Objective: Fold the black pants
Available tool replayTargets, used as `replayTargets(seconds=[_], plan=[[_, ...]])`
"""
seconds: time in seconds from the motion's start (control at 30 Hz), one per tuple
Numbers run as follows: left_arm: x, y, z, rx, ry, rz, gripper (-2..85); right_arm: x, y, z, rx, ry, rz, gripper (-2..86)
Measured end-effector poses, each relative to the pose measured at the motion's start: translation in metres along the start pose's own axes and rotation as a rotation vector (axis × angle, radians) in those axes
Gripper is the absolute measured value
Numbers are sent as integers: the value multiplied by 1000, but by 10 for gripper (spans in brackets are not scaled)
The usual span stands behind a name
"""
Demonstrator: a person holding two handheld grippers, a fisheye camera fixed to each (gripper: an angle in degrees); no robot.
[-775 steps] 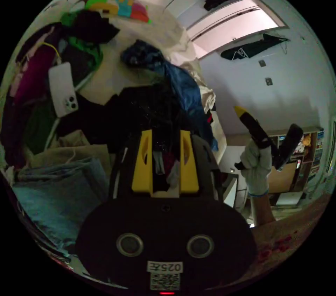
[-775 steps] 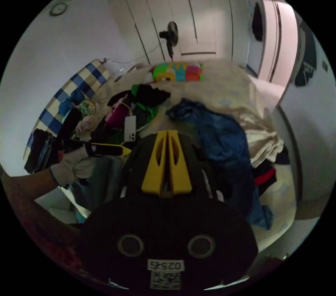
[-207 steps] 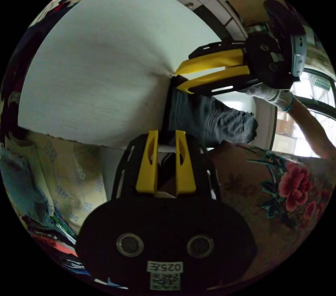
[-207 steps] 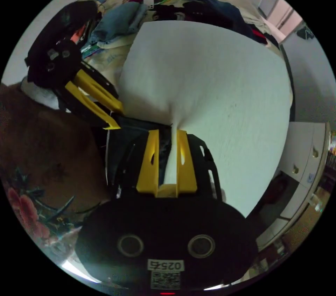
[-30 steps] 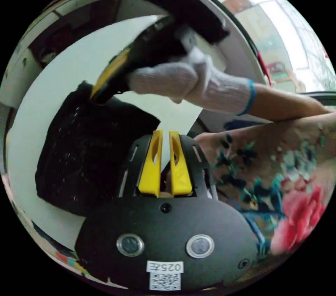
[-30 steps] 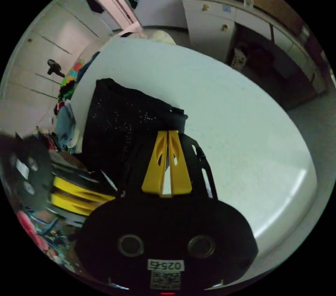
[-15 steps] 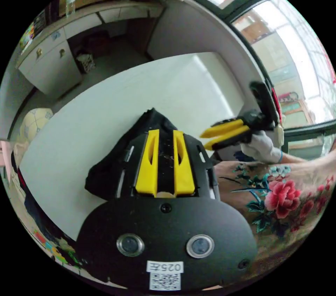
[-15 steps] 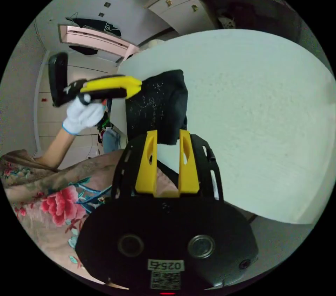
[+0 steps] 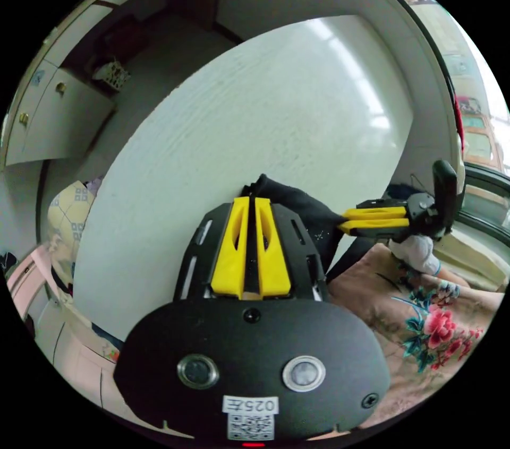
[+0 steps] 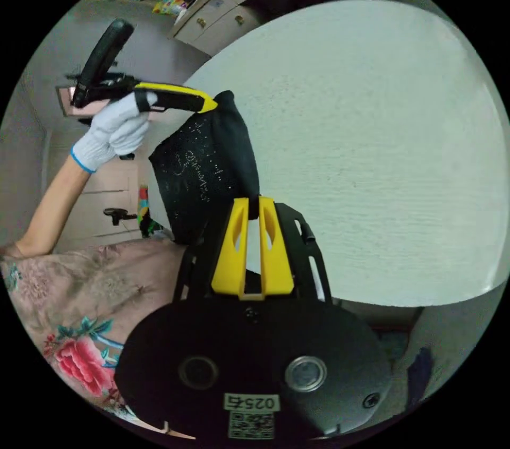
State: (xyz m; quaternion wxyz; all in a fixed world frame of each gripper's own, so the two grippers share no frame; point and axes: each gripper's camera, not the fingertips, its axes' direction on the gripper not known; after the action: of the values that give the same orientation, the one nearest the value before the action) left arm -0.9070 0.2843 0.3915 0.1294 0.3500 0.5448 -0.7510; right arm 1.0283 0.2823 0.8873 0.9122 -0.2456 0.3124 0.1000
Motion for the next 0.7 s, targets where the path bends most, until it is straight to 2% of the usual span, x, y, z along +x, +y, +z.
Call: replayTargets(seconds=[0.1, 0.13, 0.23, 0.3, 0.33, 0.43, 0.47, 0.6, 0.7], plan=[[-8, 6, 2, 21, 44, -15, -8, 39, 0, 10, 39, -157, 95, 40], [-17, 11, 0, 40, 109, -54, 0, 50, 1, 13, 48, -204, 112, 41], [-51, 51, -25, 232, 264, -234, 10, 67, 7, 13, 57, -306, 162, 45], [-69, 94, -43, 358, 353, -338, 26, 70, 12, 4, 84, -290, 165, 47], [-75, 124, -51, 408, 365, -378, 40, 67, 12, -4, 84, -246, 142, 76], [-75, 201, -52, 438, 298, -506, 73, 46, -4, -15, 72, -98, 17, 163], [-73, 229, -42, 433, 309, -557, 86, 41, -16, -12, 71, -106, -24, 189], [-66, 296, 9, 442, 469, -693, 103, 43, -71, 27, -59, -112, -117, 195], [-57, 318, 51, 444, 608, -795, 113, 51, -105, 47, -146, -69, -172, 160]])
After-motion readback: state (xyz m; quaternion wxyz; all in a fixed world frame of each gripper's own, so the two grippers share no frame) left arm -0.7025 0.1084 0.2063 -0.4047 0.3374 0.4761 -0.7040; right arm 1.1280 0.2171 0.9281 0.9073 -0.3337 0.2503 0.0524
